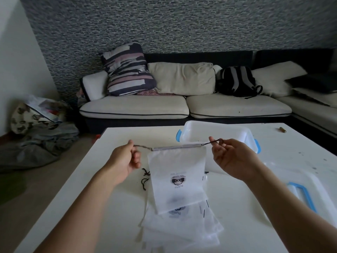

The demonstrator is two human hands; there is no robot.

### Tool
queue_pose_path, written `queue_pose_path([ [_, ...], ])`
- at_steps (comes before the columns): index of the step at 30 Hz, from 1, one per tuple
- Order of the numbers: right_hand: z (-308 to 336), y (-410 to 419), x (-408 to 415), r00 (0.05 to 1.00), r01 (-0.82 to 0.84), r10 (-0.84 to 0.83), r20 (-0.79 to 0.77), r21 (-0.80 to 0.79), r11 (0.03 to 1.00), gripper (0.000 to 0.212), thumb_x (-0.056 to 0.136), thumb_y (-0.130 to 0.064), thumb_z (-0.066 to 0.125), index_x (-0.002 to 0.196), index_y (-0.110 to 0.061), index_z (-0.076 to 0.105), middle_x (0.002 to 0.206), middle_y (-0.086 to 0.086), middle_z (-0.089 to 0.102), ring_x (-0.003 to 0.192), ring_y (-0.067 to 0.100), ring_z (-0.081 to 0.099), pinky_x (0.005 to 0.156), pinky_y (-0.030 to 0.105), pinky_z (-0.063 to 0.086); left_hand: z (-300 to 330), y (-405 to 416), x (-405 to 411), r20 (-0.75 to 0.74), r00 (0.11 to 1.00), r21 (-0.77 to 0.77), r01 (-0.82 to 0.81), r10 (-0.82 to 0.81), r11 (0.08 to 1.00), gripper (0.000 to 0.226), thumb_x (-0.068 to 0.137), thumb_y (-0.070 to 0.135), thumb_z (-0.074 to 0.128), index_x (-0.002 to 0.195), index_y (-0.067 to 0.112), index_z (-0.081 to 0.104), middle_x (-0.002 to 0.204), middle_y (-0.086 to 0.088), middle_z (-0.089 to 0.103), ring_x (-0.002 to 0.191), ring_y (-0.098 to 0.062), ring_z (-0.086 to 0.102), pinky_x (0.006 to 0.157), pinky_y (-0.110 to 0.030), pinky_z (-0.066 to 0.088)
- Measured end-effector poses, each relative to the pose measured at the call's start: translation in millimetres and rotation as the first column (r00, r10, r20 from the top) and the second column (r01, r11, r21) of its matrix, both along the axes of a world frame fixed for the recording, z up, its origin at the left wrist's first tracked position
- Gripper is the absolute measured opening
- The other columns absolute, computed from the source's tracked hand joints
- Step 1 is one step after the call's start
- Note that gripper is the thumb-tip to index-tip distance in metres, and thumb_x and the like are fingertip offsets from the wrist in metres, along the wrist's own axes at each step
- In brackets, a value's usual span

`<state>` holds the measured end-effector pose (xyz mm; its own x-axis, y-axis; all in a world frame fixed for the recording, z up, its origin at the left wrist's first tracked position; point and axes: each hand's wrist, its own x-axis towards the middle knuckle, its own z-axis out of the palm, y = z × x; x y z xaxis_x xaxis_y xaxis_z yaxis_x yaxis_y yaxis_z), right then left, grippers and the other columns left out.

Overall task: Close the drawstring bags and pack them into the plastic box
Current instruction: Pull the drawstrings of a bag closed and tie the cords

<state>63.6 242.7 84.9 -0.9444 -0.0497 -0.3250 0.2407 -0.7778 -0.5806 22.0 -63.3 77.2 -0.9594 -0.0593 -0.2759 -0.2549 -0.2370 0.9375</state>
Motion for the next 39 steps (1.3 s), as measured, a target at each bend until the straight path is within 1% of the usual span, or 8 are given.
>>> queue_pose_path([
  [6,2.3,-0.3,-2.6,0.998,0.009,-0.021,-0.061,-0.199,0.98,0.018,0.097,-0.004,0.039,0.088,-0.008,0.053,0.071,0.004,0.06,0.052,0.011,0.051,0.045,0.019,0.045,12.3,5.1,2.5,-0.096,0.994,0.57,0.02,0.043,0.821,0.036,0.107,0.028,0.04,0.074,0.016,0.043,0.06,0.003,0.039,0.05,-0.011,0.039,0.051,-0.021,0.037],
  [19,-4.0,49.5,-16.3,0.934,0.349,-0.356,0.005,-0.211,0.913,0.032,0.103,0.003,0.028,0.081,-0.01,0.047,0.062,0.004,0.051,0.053,0.007,0.03,0.043,0.013,0.031,3.3,-68.9,-34.0,0.03,0.834,0.622,-0.447,0.551,0.643,0.022,0.106,0.025,0.045,0.085,0.023,0.05,0.069,0.006,0.036,0.036,0.0,0.046,0.044,-0.009,0.04],
  [23,-4.0,37.9,-10.8,0.971,0.22,-0.221,-0.091,-0.024,0.975,0.024,0.075,0.007,0.058,0.081,-0.015,0.05,0.064,-0.004,0.05,0.048,0.006,0.037,0.044,0.016,0.034,11.2,-38.0,-13.6,-0.03,0.915,0.621,-0.298,0.402,0.725,0.015,0.106,0.031,0.044,0.1,0.019,0.051,0.089,-0.003,0.059,0.075,-0.013,0.066,0.08,-0.029,0.057],
  [25,2.6,24.8,-5.4,0.986,0.119,-0.11,-0.127,0.067,0.991,0.036,0.053,-0.001,0.07,0.08,-0.015,0.052,0.062,-0.005,0.046,0.047,0.008,0.039,0.043,0.017,0.034,16.3,-20.7,-1.5,-0.044,0.951,0.68,-0.195,0.305,0.707,0.022,0.106,0.032,0.042,0.092,0.017,0.049,0.074,-0.003,0.064,0.064,-0.013,0.068,0.064,-0.027,0.059],
  [27,11.8,6.4,0.0,0.988,0.058,-0.018,-0.156,0.257,0.965,0.016,0.073,-0.004,0.066,0.081,-0.014,0.056,0.061,-0.002,0.043,0.048,0.011,0.037,0.043,0.018,0.035,22.3,-0.9,10.8,-0.09,0.977,0.564,-0.111,0.195,0.818,0.033,0.104,0.036,0.046,0.076,0.02,0.044,0.05,0.007,0.045,0.039,-0.005,0.043,0.037,-0.017,0.038],
  [31,23.5,-34.1,12.2,0.938,0.017,0.218,-0.269,0.665,0.746,0.023,0.101,-0.009,0.049,0.088,-0.006,0.068,0.063,0.004,0.053,0.055,0.015,0.047,0.053,0.023,0.045,27.6,39.3,35.1,-0.204,0.978,0.166,0.084,-0.049,0.983,0.04,0.101,0.048,0.046,0.078,0.016,0.052,0.056,0.007,0.031,0.047,-0.009,0.022,0.038,-0.019,0.021],
  [35,30.4,-57.4,21.8,0.885,-0.109,0.362,-0.293,0.624,0.773,0.029,0.101,-0.012,0.049,0.109,0.007,0.07,0.077,0.01,0.062,0.068,0.017,0.057,0.067,0.027,0.052,30.3,63.7,48.7,-0.194,0.932,0.267,0.35,-0.306,0.898,0.05,0.102,0.036,0.025,0.11,0.004,0.062,0.068,0.002,0.036,0.056,-0.011,0.026,0.048,-0.023,0.025],
  [39,38.6,-59.3,26.9,0.849,-0.062,0.361,-0.386,0.605,0.794,0.024,0.095,0.002,0.054,0.116,0.008,0.066,0.1,0.02,0.072,0.083,0.016,0.068,0.075,0.023,0.057,26.3,74.1,55.7,-0.3,0.901,0.13,0.364,-0.313,0.922,0.032,0.101,-0.002,0.034,0.097,0.001,0.065,0.073,-0.003,0.045,0.059,-0.01,0.034,0.051,-0.021,0.032],
])
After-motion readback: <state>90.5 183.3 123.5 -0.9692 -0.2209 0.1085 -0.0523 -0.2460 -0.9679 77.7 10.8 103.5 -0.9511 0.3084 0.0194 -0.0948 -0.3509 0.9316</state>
